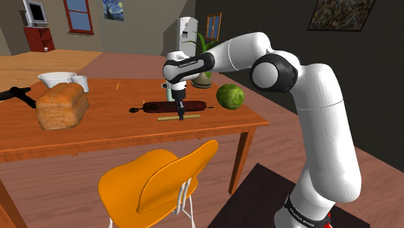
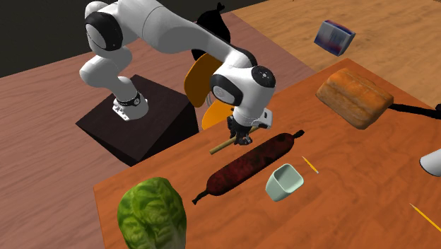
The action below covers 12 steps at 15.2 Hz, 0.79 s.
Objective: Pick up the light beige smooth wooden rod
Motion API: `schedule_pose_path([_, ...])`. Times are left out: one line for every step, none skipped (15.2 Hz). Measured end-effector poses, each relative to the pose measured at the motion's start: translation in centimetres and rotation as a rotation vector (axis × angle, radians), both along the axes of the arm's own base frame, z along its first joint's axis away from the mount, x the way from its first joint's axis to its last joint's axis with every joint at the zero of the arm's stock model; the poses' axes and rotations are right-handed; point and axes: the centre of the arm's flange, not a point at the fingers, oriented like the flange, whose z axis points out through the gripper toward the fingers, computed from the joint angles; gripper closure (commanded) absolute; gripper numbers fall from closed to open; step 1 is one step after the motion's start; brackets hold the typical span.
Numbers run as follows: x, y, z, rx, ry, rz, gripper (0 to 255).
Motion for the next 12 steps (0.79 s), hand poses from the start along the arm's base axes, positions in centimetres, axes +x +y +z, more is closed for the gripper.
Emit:
schedule_pose_path([-0.1,0.0,0.3,0.0,0.002,0.0,255])
schedule_pose_path([-0.1,0.0,0.7,0.0,0.003,0.001,255])
schedule_pose_path([-0.1,0.0,1.2,0.0,0.003,0.001,255])
schedule_pose_path([0.0,0.1,1.6,0.0,0.003,0.001,255])
schedule_pose_path([0.1,0.1,2.2,0.0,0.003,0.001,255])
schedule_pose_path([0.1,0.0,2.7,0.001,0.003,0.001,255])
schedule_pose_path([0.2,0.1,3.2,0.0,0.003,0.001,255])
schedule_pose_path([0.1,0.1,3.8,0.0,0.003,0.001,255])
schedule_pose_path([0.1,0.1,4.2,0.0,0.003,0.001,255])
schedule_pose_path([0.0,0.1,4.7,0.001,0.003,0.001,255])
schedule_pose_path([0.0,0.1,5.3,0.001,0.003,0.001,255])
schedule_pose_path([0.1,0.1,5.9,0.001,0.003,0.001,255])
